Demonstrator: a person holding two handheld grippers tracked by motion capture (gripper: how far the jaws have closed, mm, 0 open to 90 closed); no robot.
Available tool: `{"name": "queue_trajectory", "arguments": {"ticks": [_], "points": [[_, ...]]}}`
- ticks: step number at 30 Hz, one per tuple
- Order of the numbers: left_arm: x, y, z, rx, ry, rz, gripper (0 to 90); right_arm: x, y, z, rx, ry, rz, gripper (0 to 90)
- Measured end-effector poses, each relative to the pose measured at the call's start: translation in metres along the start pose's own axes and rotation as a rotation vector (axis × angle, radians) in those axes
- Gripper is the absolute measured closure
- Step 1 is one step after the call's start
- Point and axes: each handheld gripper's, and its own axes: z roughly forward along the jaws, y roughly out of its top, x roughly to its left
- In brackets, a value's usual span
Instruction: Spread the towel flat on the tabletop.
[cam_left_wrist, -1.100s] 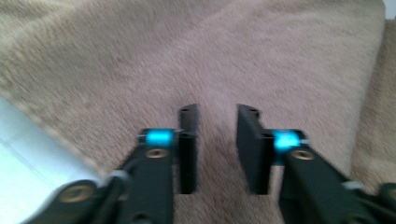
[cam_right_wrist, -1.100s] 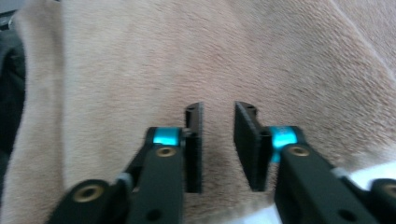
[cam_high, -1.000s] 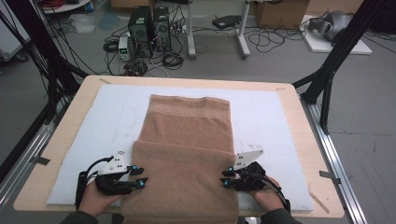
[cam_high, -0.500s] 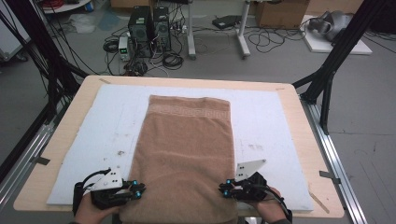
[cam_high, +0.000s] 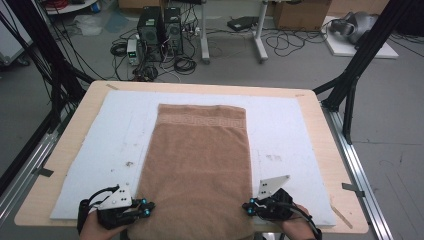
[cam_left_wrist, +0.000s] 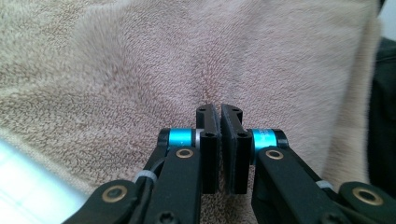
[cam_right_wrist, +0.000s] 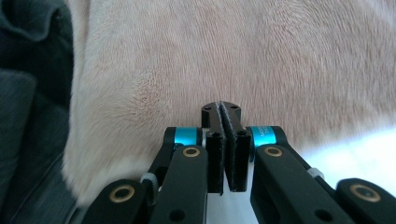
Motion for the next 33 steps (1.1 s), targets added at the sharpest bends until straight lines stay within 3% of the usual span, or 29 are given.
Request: {"name": "queue_trajectory", "arguments": {"ticks": [2, 4, 9, 14, 17, 19, 21, 26, 33], "points": [[0.000, 0.000, -0.001, -0.006, 0.000, -0.010, 82.1, 0.000, -0.005, -0.006, -0.002, -0.003, 0.013, 85.6], [0.003, 0.003, -0.001, -0.005, 0.022, -0.028, 68.5, -0.002, -0.008, -0.012, -0.025, -0.010, 0.040, 81.3], [0.014, 0.015, 0.003, -0.019, 0.062, -0.051, 53.2, -0.009, -0.003, -0.016, -0.091, -0.016, 0.071, 73.6], [0.031, 0.029, 0.005, -0.046, 0.090, -0.080, 47.0, -0.026, 0.011, -0.016, -0.139, -0.030, 0.103, 64.6], [0.039, 0.036, 0.003, -0.075, 0.123, -0.090, 43.5, -0.035, 0.019, -0.014, -0.151, -0.062, 0.111, 52.6], [0.044, 0.042, 0.001, -0.084, 0.145, -0.082, 41.0, -0.042, 0.024, -0.011, -0.177, -0.053, 0.130, 47.5], [0.047, 0.046, 0.000, -0.101, 0.156, -0.101, 38.0, -0.049, 0.029, -0.009, -0.178, -0.066, 0.141, 42.7], [0.061, 0.054, 0.000, -0.084, 0.191, -0.126, 30.7, -0.062, 0.045, -0.009, -0.177, -0.116, 0.136, 29.5], [0.068, 0.060, 0.001, -0.097, 0.215, -0.141, 25.8, -0.076, 0.061, -0.016, -0.242, -0.158, 0.154, 22.8]]}}
